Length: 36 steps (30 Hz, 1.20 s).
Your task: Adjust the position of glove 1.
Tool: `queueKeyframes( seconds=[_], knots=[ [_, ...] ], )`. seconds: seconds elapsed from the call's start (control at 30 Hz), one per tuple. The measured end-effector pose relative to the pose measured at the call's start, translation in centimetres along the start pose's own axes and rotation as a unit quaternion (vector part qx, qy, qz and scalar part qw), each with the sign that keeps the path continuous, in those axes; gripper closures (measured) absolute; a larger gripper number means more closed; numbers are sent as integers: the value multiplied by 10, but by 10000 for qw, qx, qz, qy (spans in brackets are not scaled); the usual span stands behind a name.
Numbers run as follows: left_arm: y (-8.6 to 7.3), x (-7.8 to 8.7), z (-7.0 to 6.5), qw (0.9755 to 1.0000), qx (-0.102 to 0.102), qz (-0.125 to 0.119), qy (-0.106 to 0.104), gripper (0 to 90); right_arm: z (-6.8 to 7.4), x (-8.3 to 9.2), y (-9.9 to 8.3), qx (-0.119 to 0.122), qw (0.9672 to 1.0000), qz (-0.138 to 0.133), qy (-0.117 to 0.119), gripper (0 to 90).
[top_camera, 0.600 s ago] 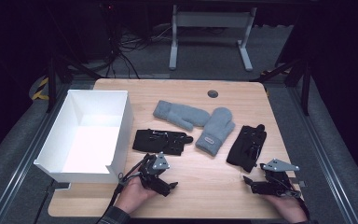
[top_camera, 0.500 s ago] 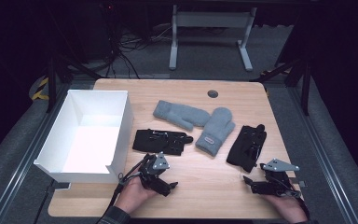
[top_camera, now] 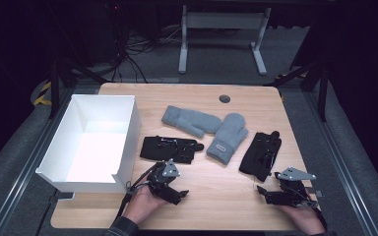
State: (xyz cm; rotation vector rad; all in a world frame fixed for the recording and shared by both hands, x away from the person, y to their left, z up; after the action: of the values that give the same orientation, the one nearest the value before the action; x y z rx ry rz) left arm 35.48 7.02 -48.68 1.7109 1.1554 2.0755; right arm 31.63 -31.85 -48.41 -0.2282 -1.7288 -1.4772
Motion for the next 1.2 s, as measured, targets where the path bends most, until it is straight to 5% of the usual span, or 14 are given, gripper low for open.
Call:
queueKeyframes(
  seconds=[0.47, 1.2],
  knots=[
    [20, 6, 1, 9996, 229, -110, -87, 219, 0, -1, 1, 12, 10000, 21, 9, 116],
    [69, -15, 4, 9997, 154, -196, -73, 373, 0, -1, 1, 15, 10000, 22, 21, 113]
  ],
)
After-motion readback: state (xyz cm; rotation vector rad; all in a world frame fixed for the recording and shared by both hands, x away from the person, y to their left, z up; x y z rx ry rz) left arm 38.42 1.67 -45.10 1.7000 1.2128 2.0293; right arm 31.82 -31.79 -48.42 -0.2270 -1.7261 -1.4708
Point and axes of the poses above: each handheld gripper's, and its own axes: x roughly backward along the jaws, y roughly out of its top, z roughly to its left, the point moved 2 cm from there along -x, roughly forward along the jaws, and after that the axes turned 5 degrees about -x, right-handed, at the moved point
